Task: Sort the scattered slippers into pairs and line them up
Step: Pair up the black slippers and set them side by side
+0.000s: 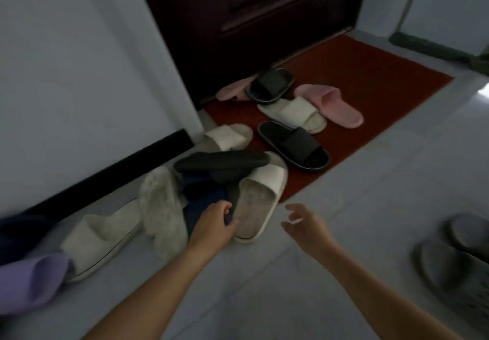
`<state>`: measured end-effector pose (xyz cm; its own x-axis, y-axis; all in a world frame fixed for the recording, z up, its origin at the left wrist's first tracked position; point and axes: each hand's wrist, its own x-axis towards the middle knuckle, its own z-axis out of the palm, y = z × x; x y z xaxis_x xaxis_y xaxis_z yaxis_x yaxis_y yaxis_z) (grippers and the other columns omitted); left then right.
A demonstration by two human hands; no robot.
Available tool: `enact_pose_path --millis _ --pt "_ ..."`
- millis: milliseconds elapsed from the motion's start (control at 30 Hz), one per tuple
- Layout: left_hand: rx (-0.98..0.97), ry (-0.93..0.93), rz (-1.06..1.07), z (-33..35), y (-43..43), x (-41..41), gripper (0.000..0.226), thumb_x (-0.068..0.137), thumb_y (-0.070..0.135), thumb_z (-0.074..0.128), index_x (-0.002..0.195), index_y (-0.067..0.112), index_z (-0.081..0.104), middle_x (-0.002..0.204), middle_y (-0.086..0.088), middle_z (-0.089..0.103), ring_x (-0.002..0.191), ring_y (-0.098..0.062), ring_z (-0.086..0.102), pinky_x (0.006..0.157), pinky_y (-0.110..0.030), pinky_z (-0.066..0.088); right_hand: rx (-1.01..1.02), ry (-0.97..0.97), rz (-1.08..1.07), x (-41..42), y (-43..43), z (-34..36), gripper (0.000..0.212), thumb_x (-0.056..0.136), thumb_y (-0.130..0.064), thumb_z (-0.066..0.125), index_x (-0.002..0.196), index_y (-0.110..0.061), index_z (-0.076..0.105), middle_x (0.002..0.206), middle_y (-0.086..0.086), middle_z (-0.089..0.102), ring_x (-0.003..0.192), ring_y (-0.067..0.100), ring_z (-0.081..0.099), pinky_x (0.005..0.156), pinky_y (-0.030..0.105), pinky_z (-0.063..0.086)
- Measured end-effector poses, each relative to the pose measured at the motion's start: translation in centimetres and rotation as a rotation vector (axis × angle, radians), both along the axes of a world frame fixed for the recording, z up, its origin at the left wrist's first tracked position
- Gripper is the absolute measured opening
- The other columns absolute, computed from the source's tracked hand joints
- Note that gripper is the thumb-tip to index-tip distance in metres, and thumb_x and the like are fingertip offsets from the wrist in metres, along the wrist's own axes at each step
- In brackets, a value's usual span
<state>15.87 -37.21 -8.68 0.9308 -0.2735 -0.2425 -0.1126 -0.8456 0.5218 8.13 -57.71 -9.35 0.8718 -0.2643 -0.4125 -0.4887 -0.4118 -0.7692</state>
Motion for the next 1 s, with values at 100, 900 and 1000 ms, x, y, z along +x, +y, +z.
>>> enact_pose_path --millis 100,900,1000 --pt "0.007 -0.012 0.142 -0.4 4.1 0.8 0.047 0.088 0.028 0.061 0.131 0.016 0.048 0.126 -0.004 0.054 0.112 -0.019 0.054 0.093 -0.030 0.045 -0.004 0.001 0.114 4.1 4.3 -0.6 0.042 0.088 -0.024 0.061 0.128 -0.020 0.052 0.115 0.003 0.056 0.098 0.019 0.058 0.080 0.029 0.048" --pt "0.078 -0.298 0.032 3.9 6.7 2.9 0.057 0.087 0.023 0.059 0.139 0.017 0.036 0.141 -0.004 0.038 0.130 -0.023 0.038 0.103 -0.033 0.034 -1.080 -0.628 0.610 14.4 3.7 4.2 0.053 0.077 -0.037 0.062 0.124 -0.018 0.051 0.114 0.006 0.063 0.107 0.025 0.057 0.101 0.043 0.034" --pt "0.262 -0.508 -0.152 5.4 3.4 5.0 0.078 0.086 0.020 0.059 0.149 0.018 0.014 0.154 -0.004 0.021 0.141 -0.026 0.021 0.113 -0.040 0.024 -0.825 -0.718 0.573 13.4 2.1 6.3 0.052 0.071 -0.037 0.068 0.119 -0.019 0.057 0.104 0.002 0.066 0.100 0.023 0.059 0.098 0.039 0.034"
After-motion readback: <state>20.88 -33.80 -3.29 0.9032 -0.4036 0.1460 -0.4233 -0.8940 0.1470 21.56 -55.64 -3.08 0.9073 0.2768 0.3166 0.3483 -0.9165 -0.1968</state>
